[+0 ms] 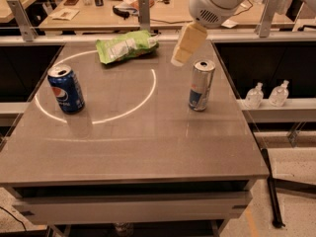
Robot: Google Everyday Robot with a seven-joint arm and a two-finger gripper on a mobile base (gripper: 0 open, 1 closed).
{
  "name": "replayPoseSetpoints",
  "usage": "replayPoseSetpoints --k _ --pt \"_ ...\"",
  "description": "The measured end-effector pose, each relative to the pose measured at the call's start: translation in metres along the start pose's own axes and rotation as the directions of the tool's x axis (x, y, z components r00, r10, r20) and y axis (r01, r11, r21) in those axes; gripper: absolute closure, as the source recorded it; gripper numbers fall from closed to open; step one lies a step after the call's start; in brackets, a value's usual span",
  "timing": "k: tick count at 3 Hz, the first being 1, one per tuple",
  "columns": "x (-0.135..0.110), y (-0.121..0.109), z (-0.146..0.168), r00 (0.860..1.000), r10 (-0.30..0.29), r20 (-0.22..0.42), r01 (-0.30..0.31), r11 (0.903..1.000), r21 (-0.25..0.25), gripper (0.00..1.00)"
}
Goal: Pick green rice chip bag
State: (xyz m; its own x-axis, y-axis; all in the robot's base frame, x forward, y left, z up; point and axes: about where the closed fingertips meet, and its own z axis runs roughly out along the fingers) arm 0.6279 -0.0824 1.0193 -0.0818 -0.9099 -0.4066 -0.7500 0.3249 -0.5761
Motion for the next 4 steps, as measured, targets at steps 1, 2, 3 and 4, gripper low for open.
replayPoseSetpoints --k 1,2,3,4 --pt "-0.003 -0.001 0.005 0.999 0.03 0.018 -0.03 0.9989 0.036 0.0" --pt "-0.02 -0.008 0.03 0.997 0.043 0.057 -0.049 0.9935 0.103 0.0" --pt "-0.037 -0.017 0.06 0.997 0.006 0.08 -0.017 0.9896 0.143 0.0" --pt "-0.054 -0.024 0.091 0.99 -0.019 0.137 0.001 0.9912 0.132 0.0"
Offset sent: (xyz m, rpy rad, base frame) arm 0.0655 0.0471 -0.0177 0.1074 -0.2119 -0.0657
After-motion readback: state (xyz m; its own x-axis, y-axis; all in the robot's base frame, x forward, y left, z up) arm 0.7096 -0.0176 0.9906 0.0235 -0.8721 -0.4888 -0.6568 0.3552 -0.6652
